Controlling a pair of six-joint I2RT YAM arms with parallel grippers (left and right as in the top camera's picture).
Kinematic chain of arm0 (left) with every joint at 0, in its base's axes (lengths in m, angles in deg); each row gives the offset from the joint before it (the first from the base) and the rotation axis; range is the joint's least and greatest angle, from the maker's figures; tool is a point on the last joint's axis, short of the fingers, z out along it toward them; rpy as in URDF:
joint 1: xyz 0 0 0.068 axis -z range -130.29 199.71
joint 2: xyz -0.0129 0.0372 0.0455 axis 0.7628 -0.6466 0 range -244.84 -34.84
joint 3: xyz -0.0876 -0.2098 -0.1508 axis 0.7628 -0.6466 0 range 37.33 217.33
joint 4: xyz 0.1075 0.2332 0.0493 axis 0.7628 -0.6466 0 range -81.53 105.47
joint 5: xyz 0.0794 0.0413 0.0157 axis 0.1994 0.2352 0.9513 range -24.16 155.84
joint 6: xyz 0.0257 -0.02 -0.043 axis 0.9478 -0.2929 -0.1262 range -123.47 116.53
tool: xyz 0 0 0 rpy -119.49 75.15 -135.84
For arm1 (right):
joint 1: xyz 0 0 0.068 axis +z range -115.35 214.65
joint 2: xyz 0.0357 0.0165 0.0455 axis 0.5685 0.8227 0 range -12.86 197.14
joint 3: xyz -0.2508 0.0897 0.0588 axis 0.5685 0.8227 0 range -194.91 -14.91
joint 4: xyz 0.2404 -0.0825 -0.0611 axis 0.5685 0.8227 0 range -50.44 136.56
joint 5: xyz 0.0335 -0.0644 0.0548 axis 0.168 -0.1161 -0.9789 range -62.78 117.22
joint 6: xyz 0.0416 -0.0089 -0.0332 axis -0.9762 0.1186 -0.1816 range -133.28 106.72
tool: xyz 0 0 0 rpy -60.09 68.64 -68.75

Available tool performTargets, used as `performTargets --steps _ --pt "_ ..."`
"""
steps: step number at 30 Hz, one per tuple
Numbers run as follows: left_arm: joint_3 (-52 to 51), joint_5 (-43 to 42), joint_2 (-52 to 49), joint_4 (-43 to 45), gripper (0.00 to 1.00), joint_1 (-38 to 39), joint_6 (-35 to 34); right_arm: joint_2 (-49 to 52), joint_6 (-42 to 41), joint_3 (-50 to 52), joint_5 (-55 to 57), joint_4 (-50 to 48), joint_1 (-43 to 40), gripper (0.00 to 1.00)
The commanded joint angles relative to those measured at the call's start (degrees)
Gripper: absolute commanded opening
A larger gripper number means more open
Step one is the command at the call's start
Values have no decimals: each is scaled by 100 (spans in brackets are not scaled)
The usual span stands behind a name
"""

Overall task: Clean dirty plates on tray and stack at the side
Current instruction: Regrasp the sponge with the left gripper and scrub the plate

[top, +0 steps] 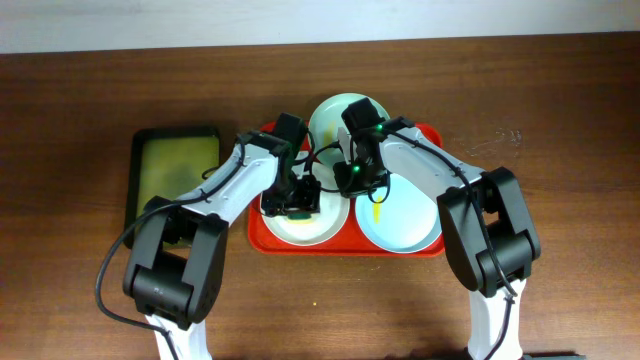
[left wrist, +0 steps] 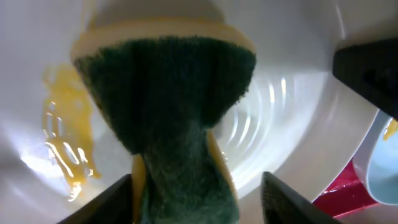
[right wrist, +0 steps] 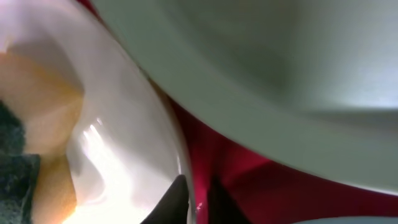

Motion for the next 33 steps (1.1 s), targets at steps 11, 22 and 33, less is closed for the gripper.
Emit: performTargets --steps 11,22,33 --pt "-24 584 -151 179 15 15 76 87 -35 138 79 2 35 4" --pt "398 2942 -192 -905 0 -149 -745 87 -33 138 79 2 35 4" --pt "654 422 -201 -48 0 -149 -789 87 -35 138 79 0 35 4"
